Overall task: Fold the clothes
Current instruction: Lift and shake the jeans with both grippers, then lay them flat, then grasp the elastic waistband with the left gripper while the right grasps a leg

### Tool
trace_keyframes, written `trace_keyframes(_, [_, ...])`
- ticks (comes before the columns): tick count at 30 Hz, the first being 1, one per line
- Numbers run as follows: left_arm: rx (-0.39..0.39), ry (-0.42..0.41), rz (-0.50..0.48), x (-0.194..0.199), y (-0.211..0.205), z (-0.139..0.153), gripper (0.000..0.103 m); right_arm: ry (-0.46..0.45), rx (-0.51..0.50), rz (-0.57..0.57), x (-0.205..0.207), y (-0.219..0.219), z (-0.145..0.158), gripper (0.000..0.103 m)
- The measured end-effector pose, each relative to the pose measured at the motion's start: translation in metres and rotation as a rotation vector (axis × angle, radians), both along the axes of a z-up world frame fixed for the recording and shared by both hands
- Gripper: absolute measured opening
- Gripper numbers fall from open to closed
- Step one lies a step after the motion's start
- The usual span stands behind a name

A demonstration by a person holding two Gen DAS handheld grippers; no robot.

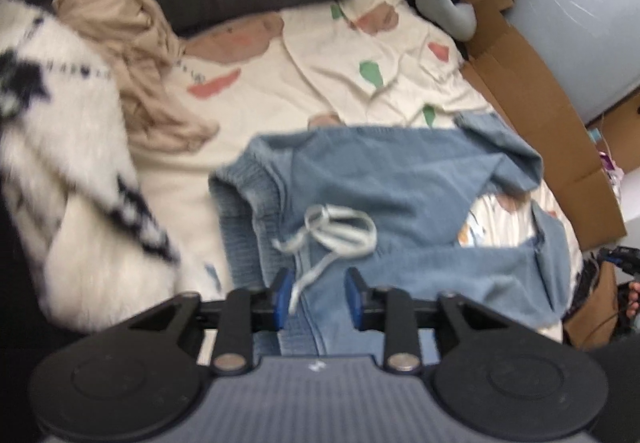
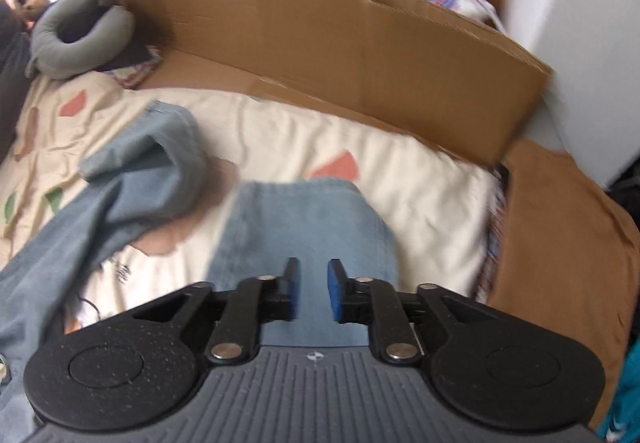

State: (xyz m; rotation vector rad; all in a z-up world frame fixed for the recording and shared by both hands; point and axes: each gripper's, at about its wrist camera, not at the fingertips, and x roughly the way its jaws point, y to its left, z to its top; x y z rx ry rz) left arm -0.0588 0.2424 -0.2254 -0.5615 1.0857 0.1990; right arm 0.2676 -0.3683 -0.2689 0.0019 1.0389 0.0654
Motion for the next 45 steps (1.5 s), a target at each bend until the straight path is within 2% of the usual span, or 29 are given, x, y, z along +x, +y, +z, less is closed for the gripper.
trace_keyframes(5, [0.040, -0.026, 0.022, 0.025, 0.013, -0.014, 0.046, -0.020, -0.003, 0.076, 0.025, 0.032, 0.002, 0.031])
trace_keyframes(8, [0.059, -0.030, 0.048, 0.038, 0.019, -0.026, 0.056, -0.030, 0.001, 0.111, 0.038, 0.050, 0.003, 0.032])
trace_keyframes(13, [0.071, -0.031, 0.092, 0.055, 0.032, -0.049, 0.067, -0.052, 0.004, 0.185, 0.054, 0.080, 0.001, 0.044])
trace_keyframes(16, [0.075, -0.002, 0.132, 0.065, 0.041, -0.068, 0.068, -0.055, 0.008, 0.243, 0.062, 0.102, -0.004, 0.047])
trace_keyframes(20, [0.076, 0.053, 0.182, 0.077, 0.052, -0.091, 0.068, -0.066, -0.011, 0.337, 0.071, 0.134, -0.013, 0.064])
trace_keyframes(21, [0.068, 0.055, 0.190, 0.079, 0.054, -0.096, 0.068, -0.071, -0.021, 0.359, 0.073, 0.143, -0.016, 0.068])
trace_keyframes(29, [0.043, 0.056, 0.233, 0.084, 0.066, -0.124, 0.069, -0.097, -0.093, 0.463, 0.105, 0.196, -0.043, 0.083])
trace_keyframes(32, [0.030, 0.048, 0.230, 0.086, 0.069, -0.132, 0.070, -0.099, -0.123, 0.473, 0.121, 0.205, -0.060, 0.085])
trace_keyframes(38, [0.019, 0.019, 0.227, 0.090, 0.072, -0.142, 0.078, -0.066, -0.170, 0.456, 0.149, 0.218, -0.094, 0.085])
trace_keyframes(45, [-0.026, 0.024, 0.269, 0.088, 0.077, -0.163, 0.079, -0.045, -0.261, 0.517, 0.165, 0.241, -0.116, 0.086])
